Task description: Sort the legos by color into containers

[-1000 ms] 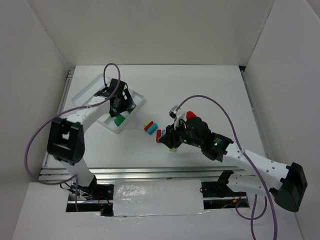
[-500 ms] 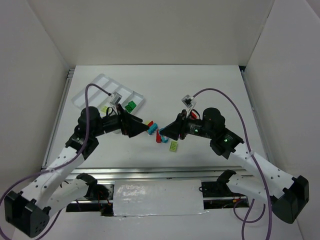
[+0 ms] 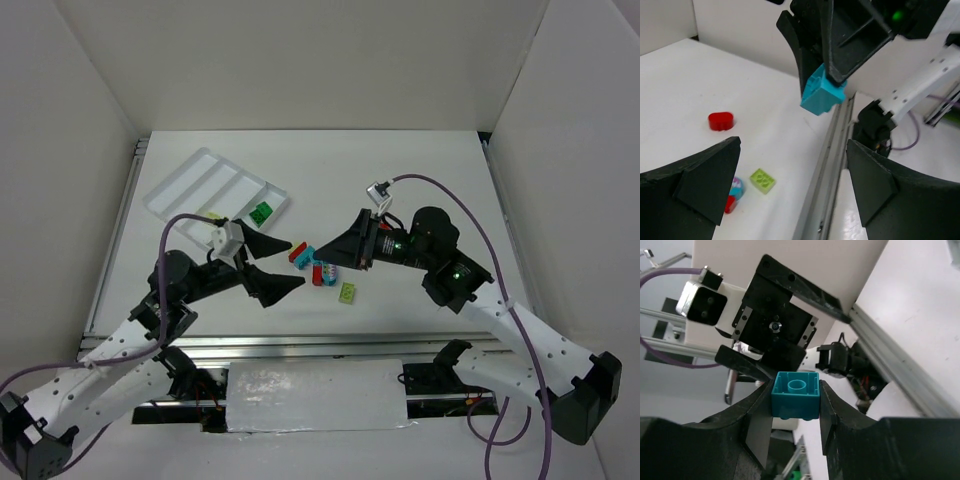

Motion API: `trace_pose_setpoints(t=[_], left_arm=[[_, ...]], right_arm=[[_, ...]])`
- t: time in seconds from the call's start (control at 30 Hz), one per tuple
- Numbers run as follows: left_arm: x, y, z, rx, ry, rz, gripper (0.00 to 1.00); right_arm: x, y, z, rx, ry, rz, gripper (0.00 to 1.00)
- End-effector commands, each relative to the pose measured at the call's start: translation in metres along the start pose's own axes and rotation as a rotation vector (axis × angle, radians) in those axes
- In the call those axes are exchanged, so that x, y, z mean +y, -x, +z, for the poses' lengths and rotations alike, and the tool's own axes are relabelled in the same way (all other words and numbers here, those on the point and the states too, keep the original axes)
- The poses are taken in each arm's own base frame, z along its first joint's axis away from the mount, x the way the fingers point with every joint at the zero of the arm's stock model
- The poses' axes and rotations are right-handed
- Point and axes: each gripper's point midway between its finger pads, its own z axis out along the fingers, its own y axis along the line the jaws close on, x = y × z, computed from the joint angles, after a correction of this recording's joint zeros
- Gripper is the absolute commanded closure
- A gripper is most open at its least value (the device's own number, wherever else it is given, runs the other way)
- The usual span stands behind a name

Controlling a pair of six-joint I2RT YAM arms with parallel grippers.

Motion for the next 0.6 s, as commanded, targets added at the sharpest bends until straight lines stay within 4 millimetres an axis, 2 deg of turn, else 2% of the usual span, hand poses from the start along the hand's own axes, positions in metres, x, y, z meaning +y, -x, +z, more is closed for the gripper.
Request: trace_pose_setpoints(t=[0.0,0.23,0.3,0.33,0.37,0.47,0.5,0.57], left_arm=[[0.001,0.037,0.019,-0.067,0.041,0.213,0.01],[-0.002,0.043,0.039,-0.022,0.045,0.195,0.02],[-0.003,0.040,0.046,0.009,0.023,0.186,0.07],[-0.004,0.037,0.047,0.020,0.011,0.181,0.10],[-0.006,0.035,0.048,0.025,-0.001,0.178,0.21],[-0.009,0.032,0.049,0.029,-0.020,0.164,0.44],[-0.010,0.030,0.048,0.030,-0.025,0.165,0.41],[-0.010,0.029,0.045,0.025,-0.023,0.163,0.22]], right_arm=[[0.026,0.004,0.005,-0.010,0.046,0.093,1.00],[0.028,-0.007,0.014,0.033,0.060,0.146,1.00],[0.030,-0.010,0.017,0.053,0.074,0.149,1.00],[0.029,-0.009,0.018,0.052,0.072,0.151,1.00],[0.030,-0.010,0.019,0.054,0.074,0.149,1.00],[0.032,-0.008,0.018,0.045,0.082,0.149,1.00],[0.033,-0.008,0.018,0.044,0.084,0.148,1.00],[0.034,-0.007,0.017,0.035,0.085,0.144,1.00]])
